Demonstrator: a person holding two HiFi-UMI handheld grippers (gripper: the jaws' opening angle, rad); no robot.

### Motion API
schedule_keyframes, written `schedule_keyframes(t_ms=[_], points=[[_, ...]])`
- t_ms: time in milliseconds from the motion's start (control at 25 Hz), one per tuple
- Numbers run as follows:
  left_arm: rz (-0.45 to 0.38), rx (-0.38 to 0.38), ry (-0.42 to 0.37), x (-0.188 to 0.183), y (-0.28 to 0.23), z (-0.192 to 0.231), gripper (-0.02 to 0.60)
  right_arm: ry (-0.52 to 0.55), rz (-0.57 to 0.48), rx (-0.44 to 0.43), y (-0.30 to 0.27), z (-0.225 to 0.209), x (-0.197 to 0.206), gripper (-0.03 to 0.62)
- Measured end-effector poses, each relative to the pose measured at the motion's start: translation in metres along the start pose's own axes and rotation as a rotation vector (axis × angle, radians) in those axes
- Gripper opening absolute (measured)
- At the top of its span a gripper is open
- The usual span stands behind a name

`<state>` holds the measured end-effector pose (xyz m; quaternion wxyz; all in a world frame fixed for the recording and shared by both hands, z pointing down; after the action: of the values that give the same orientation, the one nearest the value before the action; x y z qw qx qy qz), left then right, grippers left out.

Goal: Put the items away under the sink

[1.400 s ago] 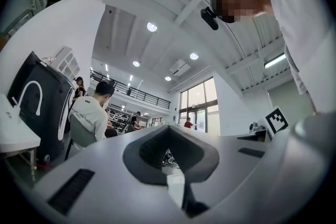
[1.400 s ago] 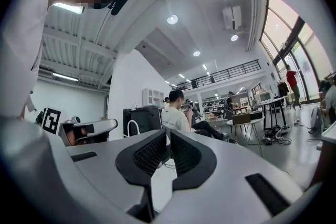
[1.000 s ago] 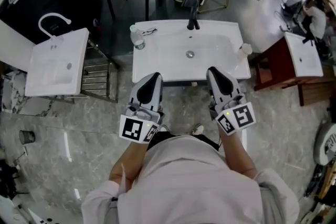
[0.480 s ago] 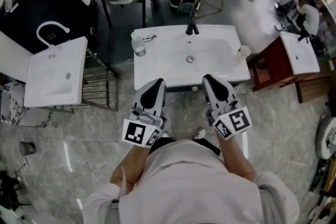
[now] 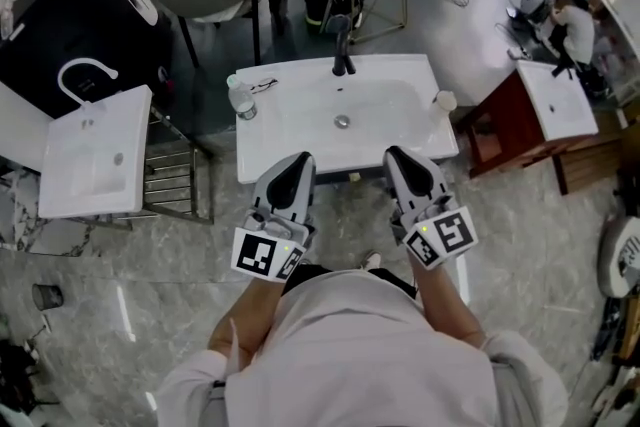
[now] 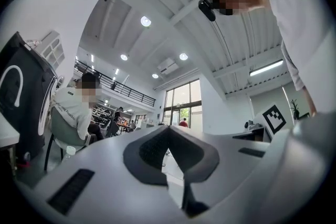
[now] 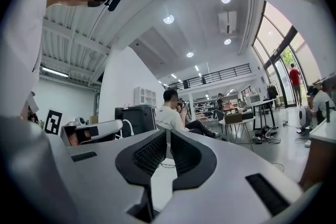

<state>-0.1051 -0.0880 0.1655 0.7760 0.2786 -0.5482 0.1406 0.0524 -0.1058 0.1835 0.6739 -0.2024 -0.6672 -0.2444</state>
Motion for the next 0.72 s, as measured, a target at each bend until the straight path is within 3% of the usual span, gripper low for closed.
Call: schedule_keyframes(t_ms=[720], points=[[-0.011, -0.009, 0.013, 0.012, -0.034, -0.018, 0.003, 0.002, 0.013, -0.028, 0.007, -0.032, -0.003, 0.049]])
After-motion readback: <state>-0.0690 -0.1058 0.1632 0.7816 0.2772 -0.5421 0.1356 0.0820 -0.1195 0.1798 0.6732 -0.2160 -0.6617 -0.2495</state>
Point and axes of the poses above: the fingertips, and each gripper's own axes: y backward along the fingers, z to its left, x out of its underside, the point moved 2 cm from there along y, backward along the fingers, and after that the axes turned 7 degrees about y, right-handed, at the moved point
